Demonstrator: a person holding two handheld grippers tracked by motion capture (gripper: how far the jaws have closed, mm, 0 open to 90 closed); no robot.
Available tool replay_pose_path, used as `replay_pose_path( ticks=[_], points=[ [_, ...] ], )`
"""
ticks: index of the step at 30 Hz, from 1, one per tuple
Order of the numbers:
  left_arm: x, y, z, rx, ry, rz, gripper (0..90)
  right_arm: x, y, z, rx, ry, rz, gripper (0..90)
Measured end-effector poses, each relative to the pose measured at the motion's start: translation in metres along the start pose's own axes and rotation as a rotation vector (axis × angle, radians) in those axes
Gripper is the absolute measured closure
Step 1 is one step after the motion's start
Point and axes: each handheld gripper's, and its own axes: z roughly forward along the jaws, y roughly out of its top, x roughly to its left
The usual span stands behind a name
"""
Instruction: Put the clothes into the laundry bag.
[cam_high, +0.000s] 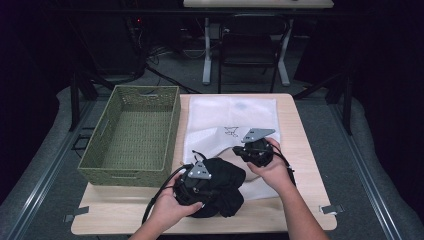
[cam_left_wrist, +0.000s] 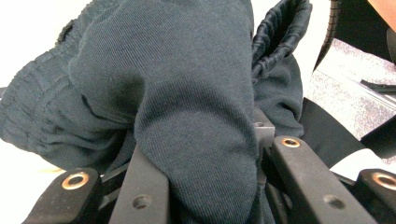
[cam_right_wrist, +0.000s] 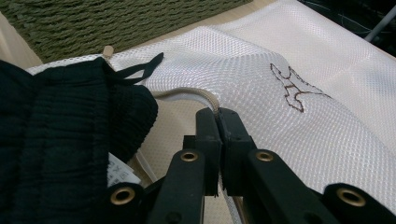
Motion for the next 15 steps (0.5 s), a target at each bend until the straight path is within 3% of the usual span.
replay_pose_path(
  ticks=[15],
  points=[
    [-0.007, 0.003, 0.02, 0.007, -0.026, 0.011, 69.8, 0.002, 0.002, 0.0, -0.014, 0.014, 0.005, 88.1]
  ],
)
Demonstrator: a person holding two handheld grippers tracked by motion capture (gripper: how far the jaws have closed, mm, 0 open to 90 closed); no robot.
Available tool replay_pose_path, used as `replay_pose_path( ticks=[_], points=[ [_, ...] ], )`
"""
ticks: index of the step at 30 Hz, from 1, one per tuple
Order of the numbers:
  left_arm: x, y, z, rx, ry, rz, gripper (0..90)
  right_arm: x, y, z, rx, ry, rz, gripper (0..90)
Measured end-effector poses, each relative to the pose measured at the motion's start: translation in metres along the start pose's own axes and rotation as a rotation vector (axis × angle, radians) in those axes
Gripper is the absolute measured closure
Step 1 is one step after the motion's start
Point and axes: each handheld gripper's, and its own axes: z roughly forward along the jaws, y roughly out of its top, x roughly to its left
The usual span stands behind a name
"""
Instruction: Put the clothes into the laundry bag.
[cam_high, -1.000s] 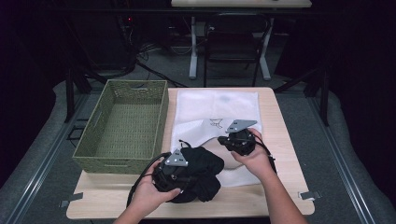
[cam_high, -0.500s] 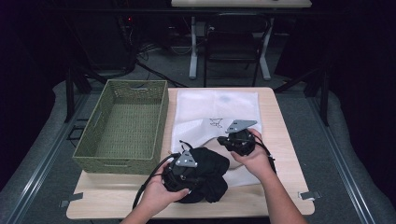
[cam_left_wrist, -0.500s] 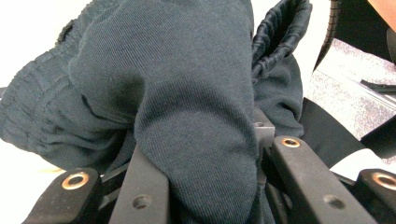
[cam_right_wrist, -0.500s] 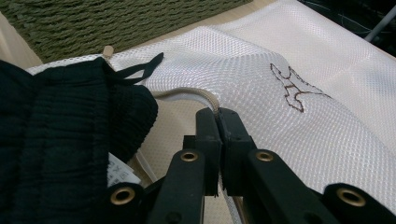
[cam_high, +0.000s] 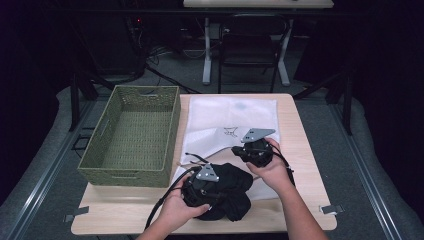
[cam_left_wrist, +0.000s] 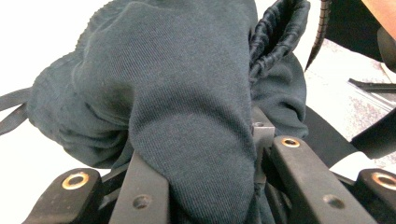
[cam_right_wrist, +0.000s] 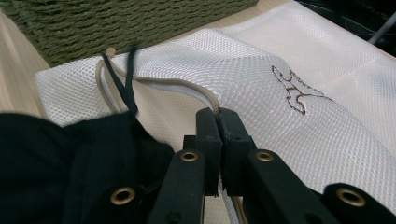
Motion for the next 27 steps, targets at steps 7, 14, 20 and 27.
replay_pose_path(
  ticks=[7, 14, 20, 27],
  points=[
    [0.0, 0.0, 0.008, 0.008, 0.017, 0.011, 69.8, -0.001, -0.001, 0.0, 0.002, -0.002, -0.002, 88.1],
    [0.003, -0.006, 0.015, 0.004, 0.012, -0.014, 69.8, -0.002, 0.0, -0.003, -0.007, -0.009, 0.003, 88.1],
    [0.005, -0.009, 0.018, 0.0, 0.012, -0.028, 69.8, -0.002, 0.001, -0.005, -0.012, -0.014, 0.0, 88.1],
    [0.008, -0.013, 0.021, -0.001, 0.017, -0.045, 69.8, -0.002, 0.003, -0.009, -0.022, -0.023, -0.001, 88.1]
  ],
)
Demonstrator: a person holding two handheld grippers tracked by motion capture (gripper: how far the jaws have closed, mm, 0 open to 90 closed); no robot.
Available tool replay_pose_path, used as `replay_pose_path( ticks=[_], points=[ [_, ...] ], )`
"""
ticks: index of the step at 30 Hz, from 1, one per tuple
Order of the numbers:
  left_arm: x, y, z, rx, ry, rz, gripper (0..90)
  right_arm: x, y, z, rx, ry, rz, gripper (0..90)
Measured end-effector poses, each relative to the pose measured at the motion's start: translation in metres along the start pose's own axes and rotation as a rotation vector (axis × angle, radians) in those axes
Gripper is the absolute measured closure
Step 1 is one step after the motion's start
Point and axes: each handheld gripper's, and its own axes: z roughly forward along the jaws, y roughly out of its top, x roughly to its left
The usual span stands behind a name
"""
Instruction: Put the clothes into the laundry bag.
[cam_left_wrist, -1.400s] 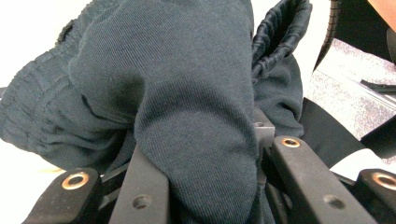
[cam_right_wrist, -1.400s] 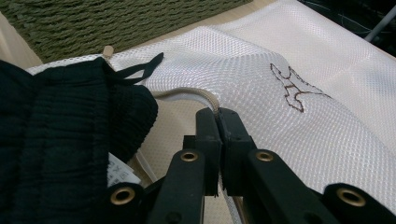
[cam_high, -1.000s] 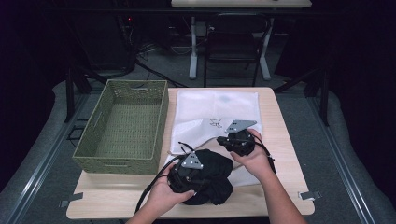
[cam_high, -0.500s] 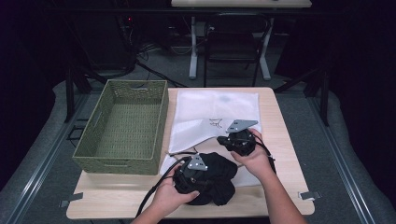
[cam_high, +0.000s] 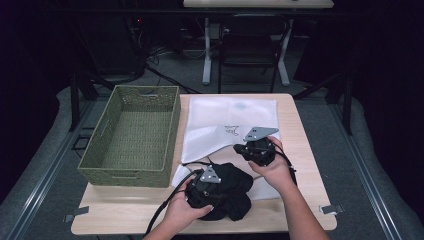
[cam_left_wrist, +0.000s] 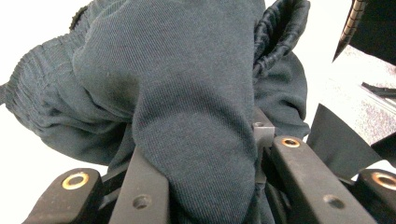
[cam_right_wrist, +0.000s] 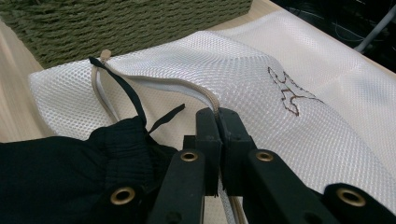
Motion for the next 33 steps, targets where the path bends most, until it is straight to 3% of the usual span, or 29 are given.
replay_pose_path(
  ticks=[18, 27, 33],
  points=[
    [0.009, 0.011, -0.004, -0.03, 0.024, -0.045, 69.7, 0.002, -0.001, 0.0, 0.005, -0.001, -0.005, 88.0],
    [0.013, 0.019, 0.0, -0.024, 0.057, -0.032, 69.7, 0.002, -0.002, 0.001, 0.006, 0.002, -0.01, 88.1],
    [0.019, 0.023, 0.004, -0.034, 0.07, -0.046, 69.7, 0.002, -0.002, 0.0, 0.004, 0.002, -0.007, 88.0]
  ],
)
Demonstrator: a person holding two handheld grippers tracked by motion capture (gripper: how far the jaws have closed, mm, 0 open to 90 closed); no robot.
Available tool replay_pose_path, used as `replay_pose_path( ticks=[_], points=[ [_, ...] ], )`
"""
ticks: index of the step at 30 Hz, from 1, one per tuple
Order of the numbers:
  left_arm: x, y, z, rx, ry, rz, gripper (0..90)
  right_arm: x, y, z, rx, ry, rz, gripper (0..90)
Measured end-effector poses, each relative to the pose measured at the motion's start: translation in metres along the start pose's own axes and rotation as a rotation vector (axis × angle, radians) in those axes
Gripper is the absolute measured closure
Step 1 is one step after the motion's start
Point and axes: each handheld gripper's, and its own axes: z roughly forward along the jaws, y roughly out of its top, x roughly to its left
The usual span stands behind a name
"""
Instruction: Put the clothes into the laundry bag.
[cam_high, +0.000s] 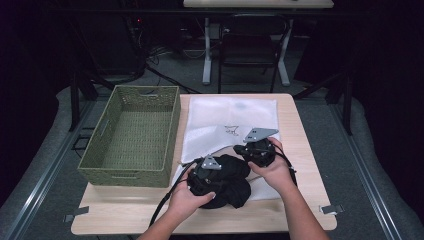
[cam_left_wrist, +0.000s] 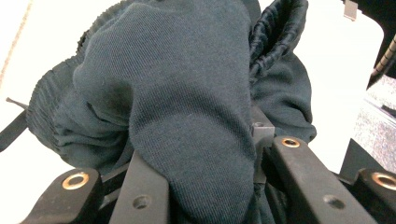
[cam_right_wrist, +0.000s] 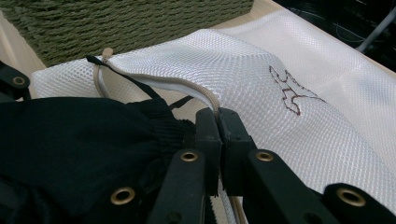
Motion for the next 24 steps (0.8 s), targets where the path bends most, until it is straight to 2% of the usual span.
replay_pose_path(
  ticks=[12, 17, 24],
  points=[
    [0.009, 0.007, 0.01, 0.006, 0.032, -0.015, 69.7, 0.0, 0.0, 0.0, -0.001, 0.0, -0.002, 88.0],
    [0.011, 0.007, 0.014, 0.003, 0.037, -0.041, 69.6, 0.0, -0.001, -0.001, -0.002, -0.001, -0.002, 88.0],
    [0.016, 0.01, 0.018, -0.006, 0.052, -0.056, 69.6, -0.001, -0.001, -0.001, -0.004, -0.002, -0.002, 88.1]
  ],
)
